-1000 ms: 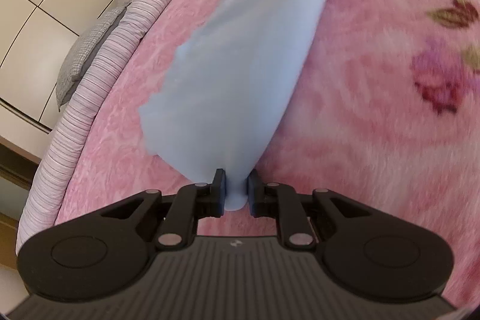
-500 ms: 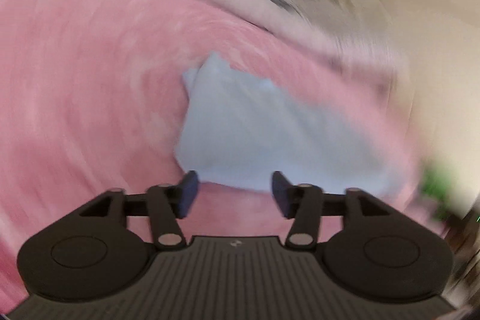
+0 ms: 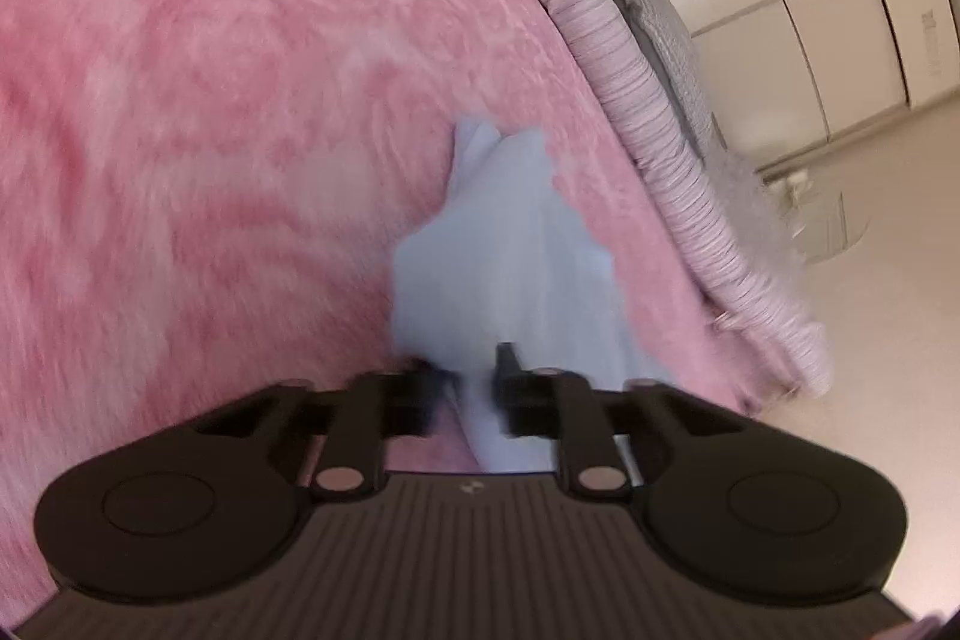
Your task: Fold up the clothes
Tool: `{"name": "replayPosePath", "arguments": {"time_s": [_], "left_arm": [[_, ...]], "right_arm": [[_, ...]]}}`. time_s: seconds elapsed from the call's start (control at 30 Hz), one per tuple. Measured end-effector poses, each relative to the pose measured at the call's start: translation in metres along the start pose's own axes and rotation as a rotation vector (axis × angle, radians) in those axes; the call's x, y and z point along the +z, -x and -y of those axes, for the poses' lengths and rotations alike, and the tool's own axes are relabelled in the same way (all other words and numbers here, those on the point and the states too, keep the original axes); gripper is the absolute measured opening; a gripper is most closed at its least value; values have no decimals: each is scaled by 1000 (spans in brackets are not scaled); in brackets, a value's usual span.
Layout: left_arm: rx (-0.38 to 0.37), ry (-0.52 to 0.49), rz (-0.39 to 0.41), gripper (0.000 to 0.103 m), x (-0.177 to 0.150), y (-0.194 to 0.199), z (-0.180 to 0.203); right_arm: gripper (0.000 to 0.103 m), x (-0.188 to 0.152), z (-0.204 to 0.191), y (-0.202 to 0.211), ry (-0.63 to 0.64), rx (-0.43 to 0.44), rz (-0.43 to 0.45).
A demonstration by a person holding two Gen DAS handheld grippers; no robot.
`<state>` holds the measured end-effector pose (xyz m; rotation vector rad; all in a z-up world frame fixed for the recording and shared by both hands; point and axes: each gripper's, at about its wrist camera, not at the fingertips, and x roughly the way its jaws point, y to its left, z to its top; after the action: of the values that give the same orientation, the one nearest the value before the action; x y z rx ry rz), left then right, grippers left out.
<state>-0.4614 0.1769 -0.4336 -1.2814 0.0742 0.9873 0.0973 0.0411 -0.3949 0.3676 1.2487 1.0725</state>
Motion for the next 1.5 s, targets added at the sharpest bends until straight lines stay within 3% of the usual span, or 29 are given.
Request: {"name": "replayPosePath", "arguments": {"time_s": [0.07,0.23,0.5,0.57,0.7,0.83,0.93,1.0,1.17,1.5], "left_arm": [[-10,-19,5,9,0,2,3],[-23,-107,38,7,-7,28,15],[-43,-93,7,8,-59,114,-4],[15,-107,-26,9,-67,115,-10],[101,-153,-46,21,-65,119,-9],[267,-381,-40,27,-68,132,24],[415,-606,-28,27,-92,139,51],[448,-691,-37,27,-115,146,62],[394,-772,-72,29,-152,157,85],[384,-892,-29,31,-192,196,113]], "right_arm": [[14,-5,8,2,-18,7,6],[12,-21,10,31,-13,16,25],[12,-52,40,102,-110,36,-6],[15,-65,53,114,-117,30,-7],[22,-74,68,131,-147,21,-2],[35,-82,42,158,55,-136,72],[37,-105,19,170,263,-250,88],[37,-128,7,174,404,-288,88],[37,-171,-11,185,611,-287,85],[37,-196,-27,232,658,-226,143]]}}
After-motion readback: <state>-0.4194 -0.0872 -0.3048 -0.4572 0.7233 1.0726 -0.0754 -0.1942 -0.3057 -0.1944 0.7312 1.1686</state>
